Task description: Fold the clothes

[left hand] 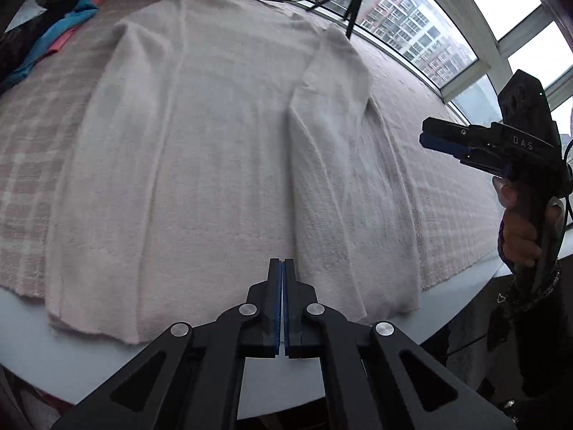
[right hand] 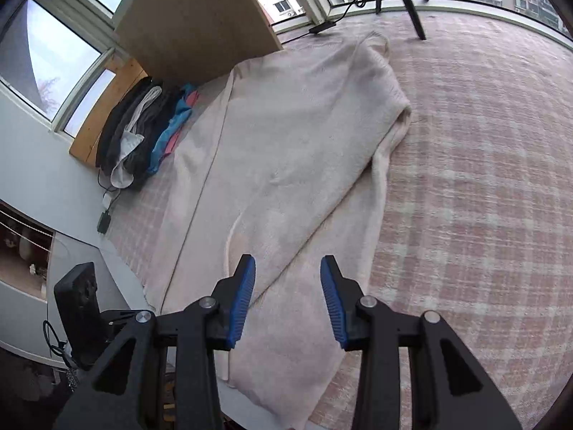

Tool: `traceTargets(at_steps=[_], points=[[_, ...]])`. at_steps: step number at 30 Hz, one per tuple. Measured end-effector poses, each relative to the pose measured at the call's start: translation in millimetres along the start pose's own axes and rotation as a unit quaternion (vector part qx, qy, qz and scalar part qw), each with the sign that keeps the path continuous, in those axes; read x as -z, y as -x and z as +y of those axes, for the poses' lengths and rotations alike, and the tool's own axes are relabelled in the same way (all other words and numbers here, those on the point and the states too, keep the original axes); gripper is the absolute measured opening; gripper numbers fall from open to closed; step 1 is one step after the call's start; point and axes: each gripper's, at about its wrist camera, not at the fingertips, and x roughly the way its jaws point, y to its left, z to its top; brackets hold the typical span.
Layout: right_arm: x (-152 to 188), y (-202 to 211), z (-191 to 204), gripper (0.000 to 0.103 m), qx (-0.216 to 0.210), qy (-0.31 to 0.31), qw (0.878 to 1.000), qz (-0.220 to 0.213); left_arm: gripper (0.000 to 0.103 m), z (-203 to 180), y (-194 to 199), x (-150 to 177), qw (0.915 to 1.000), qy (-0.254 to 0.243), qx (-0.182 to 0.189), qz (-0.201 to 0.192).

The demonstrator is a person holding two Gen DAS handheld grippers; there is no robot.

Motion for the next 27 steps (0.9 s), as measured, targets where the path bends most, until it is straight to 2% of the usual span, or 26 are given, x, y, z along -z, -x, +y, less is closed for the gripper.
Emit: traceTargets(at_steps=[2,3,4,6,9,10,11,12,14,15,16,21,23,24,25,27], points=[[-3,-22,5,0.038,0.022,-0.002,1.000,0.021,0.007,-21,3,10,0.9991,-0.042,0.000,0.000],[-4,-33,9,0.038,0.028,0.003,0.999,0.030,0.021,-36,3,16,0.9975,-0.070,-0.006,-0.005],[-5,-42,12,0.038,0.037,0.007,0.999,0.037,0.038,-52,-1,23,0.9945,-0.104,-0.011,-0.009],[-6,-56,16,0.038,0.054,0.010,0.997,0.046,0.055,-83,-16,35,0.9852,-0.167,-0.036,-0.007],[-9,-70,16,0.038,0.063,0.005,0.996,0.057,0.055,-101,-44,45,0.9759,-0.205,-0.074,0.015],[-10,-74,15,0.038,0.063,0.002,0.996,0.061,0.051,-101,-52,45,0.9747,-0.207,-0.083,0.019],[-11,-77,15,0.038,0.064,-0.001,0.996,0.063,0.047,-101,-52,45,0.9732,-0.211,-0.092,0.004],[-11,-79,15,0.038,0.067,-0.002,0.996,0.065,0.034,-99,-50,43,0.9743,-0.205,-0.093,0.002],[-11,-81,15,0.038,0.069,0.003,0.995,0.065,0.022,-85,-43,36,0.9841,-0.168,-0.056,0.008],[-11,-81,16,0.038,0.071,0.006,0.995,0.066,0.007,-75,-40,33,0.9884,-0.146,-0.038,0.016],[-12,-82,16,0.038,0.072,0.008,0.995,0.067,0.003,-66,-37,30,0.9913,-0.126,-0.028,0.022],[-16,-85,18,0.038,0.072,0.009,0.995,0.073,0.005,-18,-1,27,0.9994,-0.031,-0.013,-0.012],[-16,-86,20,0.038,0.073,0.015,0.994,0.079,0.010,3,17,27,0.9966,0.009,-0.070,-0.042],[-17,-87,20,0.038,0.071,0.014,0.994,0.081,0.021,11,24,28,0.9925,0.024,-0.106,-0.056],[-17,-86,19,0.038,0.069,0.012,0.994,0.084,0.026,17,31,31,0.9881,0.033,-0.133,-0.070],[-19,-83,16,0.038,0.062,0.005,0.994,0.086,0.026,16,39,34,0.9869,0.014,-0.136,-0.085]])
